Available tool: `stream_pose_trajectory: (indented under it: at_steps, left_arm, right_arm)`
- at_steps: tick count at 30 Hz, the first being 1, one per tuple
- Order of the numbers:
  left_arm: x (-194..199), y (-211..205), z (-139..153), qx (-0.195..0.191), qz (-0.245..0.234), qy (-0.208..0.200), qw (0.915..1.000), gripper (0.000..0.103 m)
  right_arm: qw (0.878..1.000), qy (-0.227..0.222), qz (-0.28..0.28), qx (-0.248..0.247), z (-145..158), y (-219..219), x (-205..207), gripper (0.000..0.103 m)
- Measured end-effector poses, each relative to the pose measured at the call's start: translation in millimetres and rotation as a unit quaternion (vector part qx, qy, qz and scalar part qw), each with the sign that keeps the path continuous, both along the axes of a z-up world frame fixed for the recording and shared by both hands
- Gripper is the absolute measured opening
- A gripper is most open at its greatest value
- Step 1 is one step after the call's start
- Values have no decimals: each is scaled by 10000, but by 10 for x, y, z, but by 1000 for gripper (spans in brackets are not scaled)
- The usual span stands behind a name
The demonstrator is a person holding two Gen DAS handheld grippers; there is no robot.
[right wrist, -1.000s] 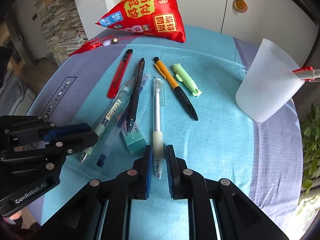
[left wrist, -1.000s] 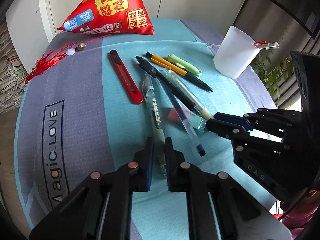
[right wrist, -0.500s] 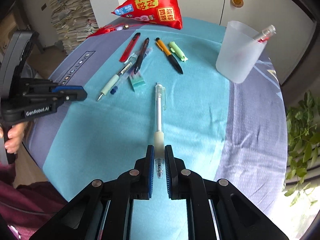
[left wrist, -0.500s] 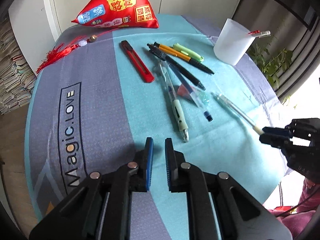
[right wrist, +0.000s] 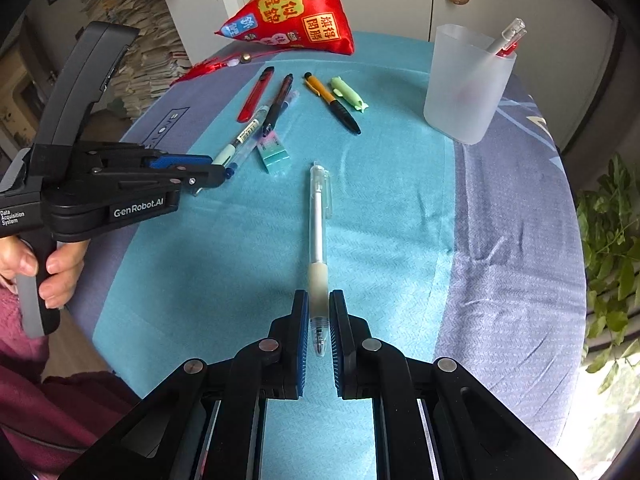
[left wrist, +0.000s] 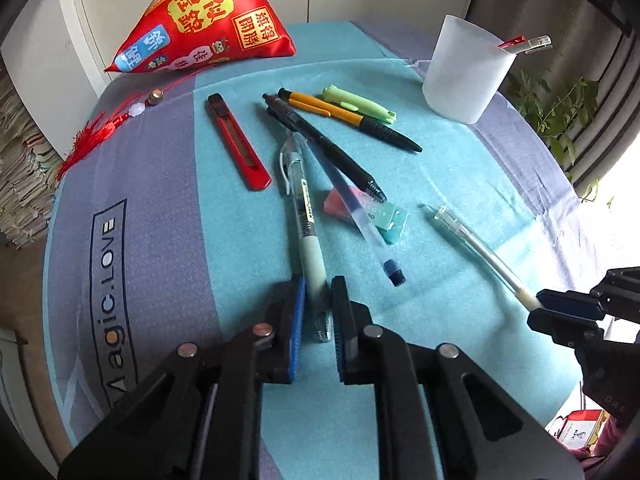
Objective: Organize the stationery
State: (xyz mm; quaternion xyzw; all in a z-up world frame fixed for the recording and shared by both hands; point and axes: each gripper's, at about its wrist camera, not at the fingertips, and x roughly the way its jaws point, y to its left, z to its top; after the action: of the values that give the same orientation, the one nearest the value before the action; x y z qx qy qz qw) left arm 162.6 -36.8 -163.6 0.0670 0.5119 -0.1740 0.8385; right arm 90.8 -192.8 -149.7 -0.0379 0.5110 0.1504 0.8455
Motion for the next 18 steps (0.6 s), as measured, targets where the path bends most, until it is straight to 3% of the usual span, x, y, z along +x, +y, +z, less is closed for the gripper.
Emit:
stream_pose_trajectory:
  at_steps: [3, 9, 13, 14, 15, 16, 17, 18]
  left_arm:
    - [-171, 86, 50, -109, -191, 101, 9997, 10]
    - [-674, 254, 60, 30, -716, 378, 9967, 11]
    - [-788, 271, 42, 209, -774, 272, 9964, 12]
    - [-766, 273, 57, 185, -739, 214, 9969, 15]
    - [-742, 256, 74, 152, -694, 172, 9973, 24]
    - [-705, 233, 85, 120, -654, 132, 9977, 37]
    - [-647, 204, 93, 89, -607, 56, 9981, 43]
    - [-614, 171, 112, 91, -557, -48, 9984, 49]
  right_arm:
    - [10000, 40, -21, 26, -13, -28, -20, 11]
    - [9986, 455, 261, -37, -96, 1, -80, 11]
    - [9992, 313, 249, 90, -35, -19, -32, 14]
    - [9994, 270, 179, 92, -18, -23, 6, 22]
    - [9996, 239, 100, 73, -4, -22, 57, 28]
    - [9997, 208, 59, 72, 7, -11, 115, 40]
    - [9998, 171, 38, 98, 20, 5, 169, 47]
    - [9998, 140, 13, 122, 32, 23, 206, 48]
